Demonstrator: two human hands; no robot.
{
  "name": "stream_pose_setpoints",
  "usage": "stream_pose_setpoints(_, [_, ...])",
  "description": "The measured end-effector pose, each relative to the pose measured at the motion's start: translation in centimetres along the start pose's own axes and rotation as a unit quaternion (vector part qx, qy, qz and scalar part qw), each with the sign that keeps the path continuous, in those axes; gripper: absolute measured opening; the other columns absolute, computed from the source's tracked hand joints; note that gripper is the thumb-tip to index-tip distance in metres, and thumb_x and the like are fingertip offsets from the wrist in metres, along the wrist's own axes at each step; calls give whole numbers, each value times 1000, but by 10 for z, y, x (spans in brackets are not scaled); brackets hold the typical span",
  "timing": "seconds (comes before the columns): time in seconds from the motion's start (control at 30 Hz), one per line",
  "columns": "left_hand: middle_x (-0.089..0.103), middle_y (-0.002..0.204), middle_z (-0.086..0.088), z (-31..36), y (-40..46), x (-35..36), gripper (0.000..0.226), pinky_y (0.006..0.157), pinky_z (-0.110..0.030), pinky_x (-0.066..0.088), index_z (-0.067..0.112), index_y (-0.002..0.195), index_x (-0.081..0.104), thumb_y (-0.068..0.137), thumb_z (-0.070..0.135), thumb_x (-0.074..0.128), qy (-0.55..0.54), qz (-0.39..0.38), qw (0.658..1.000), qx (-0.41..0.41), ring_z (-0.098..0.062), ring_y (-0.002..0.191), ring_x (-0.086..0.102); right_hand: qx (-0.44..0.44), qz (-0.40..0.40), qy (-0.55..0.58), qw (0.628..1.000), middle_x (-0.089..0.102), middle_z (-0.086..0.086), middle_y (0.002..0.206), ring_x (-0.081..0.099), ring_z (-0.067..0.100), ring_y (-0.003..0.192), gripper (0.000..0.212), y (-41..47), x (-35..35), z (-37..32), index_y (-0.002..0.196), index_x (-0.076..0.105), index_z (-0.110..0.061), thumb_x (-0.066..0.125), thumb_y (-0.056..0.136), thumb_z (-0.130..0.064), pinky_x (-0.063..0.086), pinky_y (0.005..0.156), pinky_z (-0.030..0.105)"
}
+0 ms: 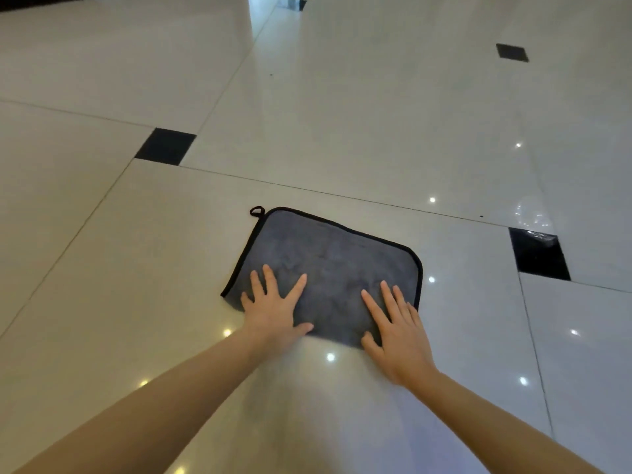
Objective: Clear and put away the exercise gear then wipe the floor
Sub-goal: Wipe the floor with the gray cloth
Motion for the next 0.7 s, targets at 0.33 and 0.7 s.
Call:
stream_pose_setpoints(0.33, [-23,151,-24,185,95,-56,73,109,-62,11,42,146,-7,93,54,41,50,-13,994,91,-48,138,-16,190,6,-2,982,6,7,159,5,23,145,53,29,-66,165,150,15,-25,28,99,-30,16,116,38])
stream_pose_setpoints(0.7, [2,151,-21,190,105,-69,77,103,-50,37,35,148,5,88,58,47,118,34,985,121,-45,136,13,241,43,-22,969,-1,16,157,-4,32,145,59,35,-51,148,150,9,-15,30,97,-27,0,117,45])
Point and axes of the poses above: each hand's wrist, its own y-axis towards the middle knuckle, its own x-axis out of the palm, z = x × y, the point moved 7 cm from there along y, towards the middle knuckle
